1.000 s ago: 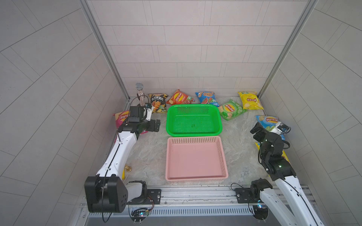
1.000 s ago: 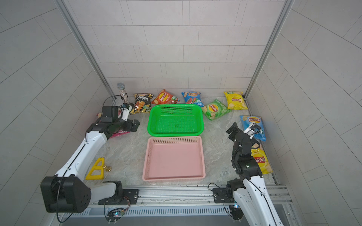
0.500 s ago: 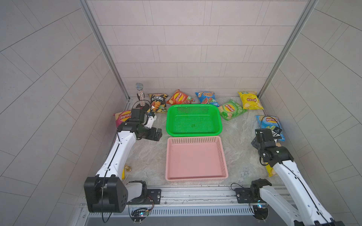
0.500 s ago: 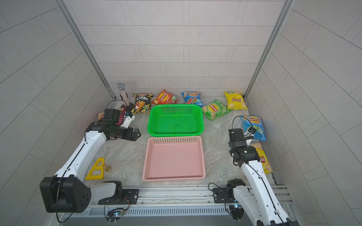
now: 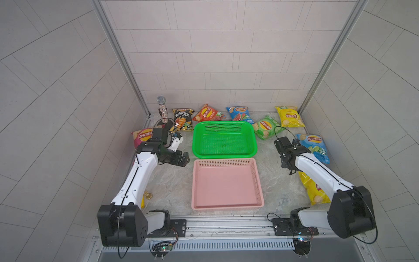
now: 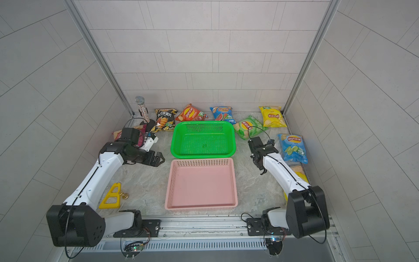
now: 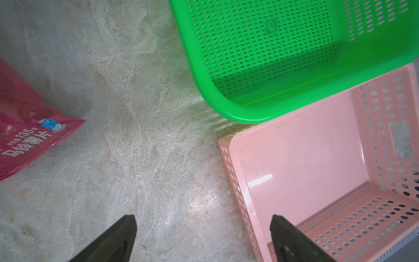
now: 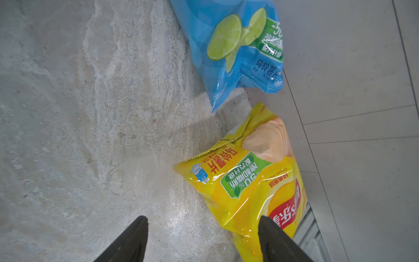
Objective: Put the potato chips into the basket
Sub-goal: Pick up the potato chip from the corner of the board.
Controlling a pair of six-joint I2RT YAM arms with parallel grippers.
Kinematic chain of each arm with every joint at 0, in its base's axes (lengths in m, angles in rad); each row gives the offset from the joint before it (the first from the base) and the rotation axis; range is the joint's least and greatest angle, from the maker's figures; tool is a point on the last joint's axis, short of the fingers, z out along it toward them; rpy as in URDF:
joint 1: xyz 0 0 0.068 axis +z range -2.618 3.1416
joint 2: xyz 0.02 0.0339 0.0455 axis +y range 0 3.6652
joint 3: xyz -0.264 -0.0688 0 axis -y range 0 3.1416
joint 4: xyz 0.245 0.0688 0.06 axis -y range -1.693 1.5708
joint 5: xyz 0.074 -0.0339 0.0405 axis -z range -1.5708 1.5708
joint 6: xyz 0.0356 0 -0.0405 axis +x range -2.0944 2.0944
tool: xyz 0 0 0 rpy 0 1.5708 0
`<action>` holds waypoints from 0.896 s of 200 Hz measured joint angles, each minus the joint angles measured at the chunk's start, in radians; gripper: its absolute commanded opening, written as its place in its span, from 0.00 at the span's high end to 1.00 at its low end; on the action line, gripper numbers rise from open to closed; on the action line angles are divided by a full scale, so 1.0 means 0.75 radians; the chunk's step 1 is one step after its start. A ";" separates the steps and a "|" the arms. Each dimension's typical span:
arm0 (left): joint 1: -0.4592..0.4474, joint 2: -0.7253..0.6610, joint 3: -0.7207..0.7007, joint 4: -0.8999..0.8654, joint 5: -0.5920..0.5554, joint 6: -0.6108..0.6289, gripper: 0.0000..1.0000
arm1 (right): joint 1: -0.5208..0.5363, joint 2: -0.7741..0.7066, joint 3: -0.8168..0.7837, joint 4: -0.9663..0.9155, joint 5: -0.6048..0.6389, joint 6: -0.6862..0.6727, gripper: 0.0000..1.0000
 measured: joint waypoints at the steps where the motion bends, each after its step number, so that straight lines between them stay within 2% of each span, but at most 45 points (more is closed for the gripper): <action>1: 0.000 0.000 0.000 0.000 0.000 0.000 0.00 | 0.002 0.005 0.001 0.000 0.002 -0.002 0.19; 37: 0.000 0.000 -0.002 0.003 -0.001 0.000 0.00 | 0.023 0.229 0.074 -0.023 0.092 -0.042 0.20; 96: 0.000 0.001 -0.003 0.003 0.000 0.000 0.00 | 0.023 0.528 0.204 -0.036 0.229 -0.072 0.31; 121: 0.000 0.001 -0.003 0.003 0.001 0.000 0.00 | 0.022 0.587 0.211 -0.049 0.275 -0.068 0.34; 179: 0.000 0.012 -0.003 0.003 0.021 0.000 0.00 | -0.061 0.609 0.232 -0.069 0.297 -0.072 0.34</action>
